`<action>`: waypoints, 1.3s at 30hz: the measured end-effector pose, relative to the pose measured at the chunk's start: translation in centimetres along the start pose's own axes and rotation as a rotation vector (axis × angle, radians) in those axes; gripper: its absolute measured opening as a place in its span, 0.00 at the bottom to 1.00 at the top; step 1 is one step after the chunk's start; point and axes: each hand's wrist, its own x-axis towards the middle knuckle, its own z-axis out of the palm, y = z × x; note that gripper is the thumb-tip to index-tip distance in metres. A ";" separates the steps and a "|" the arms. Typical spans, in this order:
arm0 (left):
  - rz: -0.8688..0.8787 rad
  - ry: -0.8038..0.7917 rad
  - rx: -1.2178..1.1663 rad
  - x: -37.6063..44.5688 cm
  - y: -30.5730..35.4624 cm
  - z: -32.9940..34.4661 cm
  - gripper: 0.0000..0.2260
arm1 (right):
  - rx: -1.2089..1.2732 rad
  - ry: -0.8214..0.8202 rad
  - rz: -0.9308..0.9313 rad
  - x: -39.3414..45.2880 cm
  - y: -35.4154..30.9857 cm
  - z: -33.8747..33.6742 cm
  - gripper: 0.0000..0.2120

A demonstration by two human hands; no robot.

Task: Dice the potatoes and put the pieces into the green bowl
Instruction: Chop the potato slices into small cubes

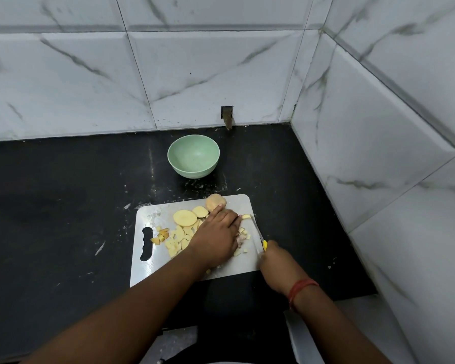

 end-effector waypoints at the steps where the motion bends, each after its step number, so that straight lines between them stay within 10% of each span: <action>1: -0.002 0.013 -0.020 -0.1 -0.1 0.0 0.26 | -0.006 0.002 -0.011 0.1 -0.1 0.0 0.11; 39: -0.062 -0.052 -0.059 -1.1 0.2 -1.0 0.30 | -0.061 -0.003 -0.067 0.2 -0.8 0.8 0.13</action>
